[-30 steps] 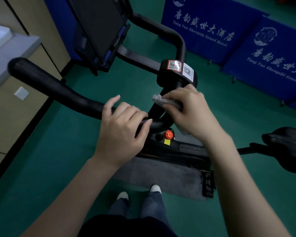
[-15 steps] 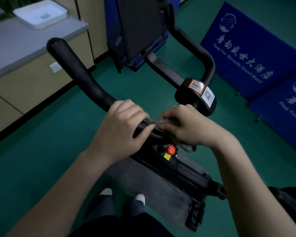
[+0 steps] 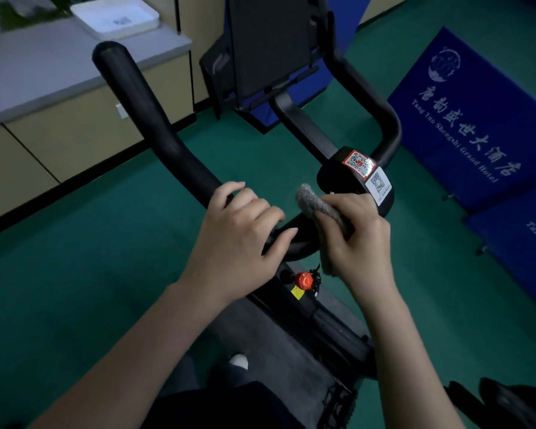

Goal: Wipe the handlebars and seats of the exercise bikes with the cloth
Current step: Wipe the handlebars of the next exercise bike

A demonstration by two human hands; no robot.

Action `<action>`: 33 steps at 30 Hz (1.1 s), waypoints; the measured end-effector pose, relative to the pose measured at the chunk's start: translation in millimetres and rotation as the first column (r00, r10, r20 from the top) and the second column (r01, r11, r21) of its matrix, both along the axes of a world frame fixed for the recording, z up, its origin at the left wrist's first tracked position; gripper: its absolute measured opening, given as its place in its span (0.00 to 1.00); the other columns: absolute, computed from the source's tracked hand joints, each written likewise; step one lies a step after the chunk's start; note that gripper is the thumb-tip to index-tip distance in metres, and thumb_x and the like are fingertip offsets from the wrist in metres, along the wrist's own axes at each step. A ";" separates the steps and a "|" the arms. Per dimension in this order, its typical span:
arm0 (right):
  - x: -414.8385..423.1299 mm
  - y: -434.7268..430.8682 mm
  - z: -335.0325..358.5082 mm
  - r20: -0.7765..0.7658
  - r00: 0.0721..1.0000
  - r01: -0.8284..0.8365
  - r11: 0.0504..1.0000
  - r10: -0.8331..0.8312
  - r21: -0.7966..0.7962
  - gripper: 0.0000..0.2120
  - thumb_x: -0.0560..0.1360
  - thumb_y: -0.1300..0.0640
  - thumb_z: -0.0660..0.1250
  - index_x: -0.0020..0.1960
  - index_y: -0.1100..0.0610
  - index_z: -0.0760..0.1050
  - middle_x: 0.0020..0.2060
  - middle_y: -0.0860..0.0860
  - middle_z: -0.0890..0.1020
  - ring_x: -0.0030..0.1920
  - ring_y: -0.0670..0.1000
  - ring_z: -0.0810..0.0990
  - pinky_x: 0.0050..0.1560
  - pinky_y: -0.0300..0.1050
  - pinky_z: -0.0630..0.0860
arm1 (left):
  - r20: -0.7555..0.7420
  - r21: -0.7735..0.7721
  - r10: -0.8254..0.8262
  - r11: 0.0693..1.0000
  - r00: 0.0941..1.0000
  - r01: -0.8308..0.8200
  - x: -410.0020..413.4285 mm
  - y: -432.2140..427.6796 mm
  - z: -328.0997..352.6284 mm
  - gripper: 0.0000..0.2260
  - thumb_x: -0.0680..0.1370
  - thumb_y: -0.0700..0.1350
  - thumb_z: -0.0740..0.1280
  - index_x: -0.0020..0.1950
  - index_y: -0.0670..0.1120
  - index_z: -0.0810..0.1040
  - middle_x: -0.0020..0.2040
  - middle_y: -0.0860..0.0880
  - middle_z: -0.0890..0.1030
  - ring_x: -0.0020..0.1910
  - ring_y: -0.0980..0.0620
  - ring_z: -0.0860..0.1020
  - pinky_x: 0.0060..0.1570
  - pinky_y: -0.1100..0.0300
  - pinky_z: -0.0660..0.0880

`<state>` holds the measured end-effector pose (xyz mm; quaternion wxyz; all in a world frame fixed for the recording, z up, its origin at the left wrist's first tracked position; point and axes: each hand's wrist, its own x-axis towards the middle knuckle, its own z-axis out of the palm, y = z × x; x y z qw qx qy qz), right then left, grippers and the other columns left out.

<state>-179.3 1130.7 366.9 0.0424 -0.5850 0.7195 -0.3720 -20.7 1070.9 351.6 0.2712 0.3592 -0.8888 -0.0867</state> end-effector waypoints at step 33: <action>9.2 0.6 -54.5 0.473 0.820 0.511 0.785 -0.323 -0.351 0.06 0.75 0.70 0.66 0.51 0.67 0.76 0.49 0.61 0.76 0.53 0.50 0.75 0.58 0.40 0.71 | 0.043 -0.119 -0.027 0.992 0.999 0.031 -22.5 17.0 -6.0 0.12 0.78 0.51 0.64 0.48 0.44 0.82 0.39 0.50 0.82 0.42 0.47 0.79 0.56 0.51 0.70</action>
